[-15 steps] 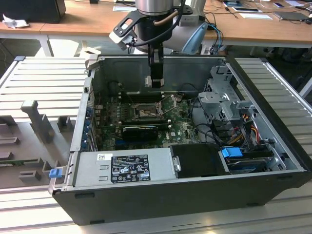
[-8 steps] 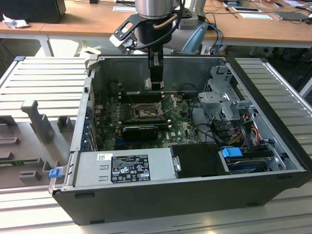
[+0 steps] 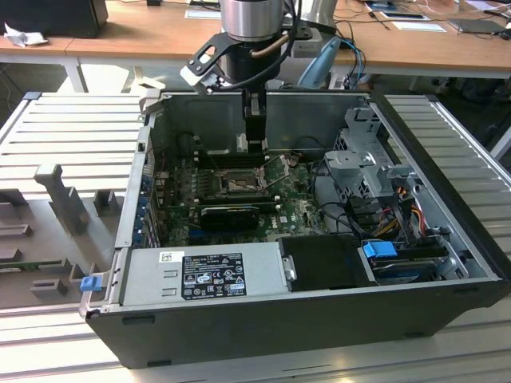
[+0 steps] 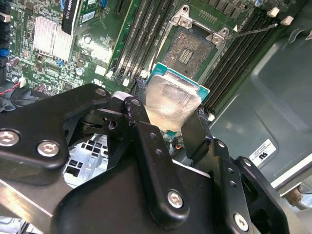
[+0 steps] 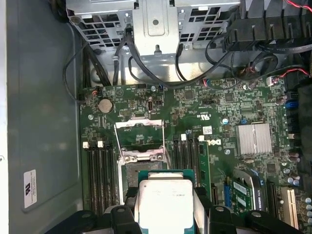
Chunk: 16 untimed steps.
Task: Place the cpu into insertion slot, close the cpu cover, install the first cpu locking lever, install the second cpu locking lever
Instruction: 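Place the cpu into insertion slot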
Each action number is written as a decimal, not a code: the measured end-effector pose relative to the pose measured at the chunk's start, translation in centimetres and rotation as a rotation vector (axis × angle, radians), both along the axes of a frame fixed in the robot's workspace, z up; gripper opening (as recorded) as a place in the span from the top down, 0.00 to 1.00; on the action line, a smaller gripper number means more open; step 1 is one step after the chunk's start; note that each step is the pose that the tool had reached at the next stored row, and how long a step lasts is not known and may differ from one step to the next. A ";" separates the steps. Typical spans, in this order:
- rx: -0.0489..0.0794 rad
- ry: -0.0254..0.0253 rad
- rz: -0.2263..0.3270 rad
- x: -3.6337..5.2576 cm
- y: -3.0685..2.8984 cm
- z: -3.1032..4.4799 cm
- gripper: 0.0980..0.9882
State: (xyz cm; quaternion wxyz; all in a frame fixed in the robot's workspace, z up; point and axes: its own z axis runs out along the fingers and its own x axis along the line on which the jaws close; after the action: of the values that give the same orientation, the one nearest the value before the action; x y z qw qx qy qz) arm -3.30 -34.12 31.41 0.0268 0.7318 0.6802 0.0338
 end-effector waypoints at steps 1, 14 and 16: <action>0.000 0.0000 0.000 0.00 0.00 -0.10 0.51; 0.000 0.0001 0.026 -0.09 0.00 -1.77 0.51; 0.000 0.0002 0.026 -0.09 0.00 -1.86 0.51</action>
State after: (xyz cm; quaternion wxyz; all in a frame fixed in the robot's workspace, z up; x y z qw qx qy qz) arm -3.39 -34.12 29.56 0.0262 0.7228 0.6897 0.0342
